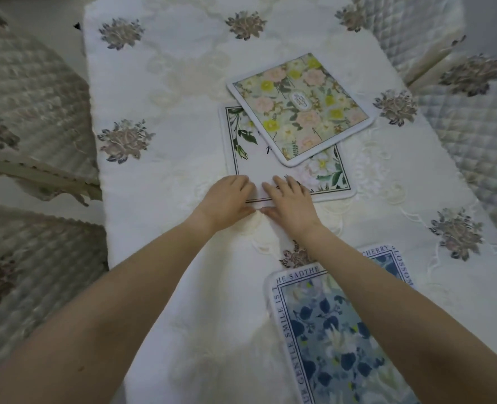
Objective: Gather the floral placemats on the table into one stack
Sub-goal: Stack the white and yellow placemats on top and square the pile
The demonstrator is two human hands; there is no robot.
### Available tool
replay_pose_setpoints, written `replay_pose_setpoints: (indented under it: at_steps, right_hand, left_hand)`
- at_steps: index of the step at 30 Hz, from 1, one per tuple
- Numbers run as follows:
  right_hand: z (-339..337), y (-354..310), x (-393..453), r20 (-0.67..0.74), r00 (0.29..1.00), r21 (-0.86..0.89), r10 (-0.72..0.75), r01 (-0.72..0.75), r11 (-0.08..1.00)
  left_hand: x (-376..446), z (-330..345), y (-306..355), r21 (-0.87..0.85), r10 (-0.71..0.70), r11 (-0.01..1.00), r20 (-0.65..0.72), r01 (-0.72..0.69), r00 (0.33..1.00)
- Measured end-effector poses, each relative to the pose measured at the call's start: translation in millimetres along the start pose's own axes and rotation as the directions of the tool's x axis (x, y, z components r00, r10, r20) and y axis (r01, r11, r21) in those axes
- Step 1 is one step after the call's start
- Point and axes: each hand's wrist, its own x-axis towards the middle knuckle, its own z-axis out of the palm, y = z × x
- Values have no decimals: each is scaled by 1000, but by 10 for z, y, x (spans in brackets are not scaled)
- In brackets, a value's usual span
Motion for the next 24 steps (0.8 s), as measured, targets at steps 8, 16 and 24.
replay_pose_setpoints:
  at_steps: [8, 16, 24]
  right_hand:
    - [-101, 30, -27, 65, 991, -341, -113, 129, 931]
    - [-100, 141, -54, -11, 993, -56, -118, 117, 992]
    - [-400, 316, -142, -206, 974, 54, 91, -81, 995]
  left_hand:
    - [118, -122, -71, 242, 133, 958, 105, -155, 986]
    - [123, -110, -41, 166, 38, 985, 96, -54, 995]
    - [71, -287, 108, -221, -134, 971, -194, 89, 972]
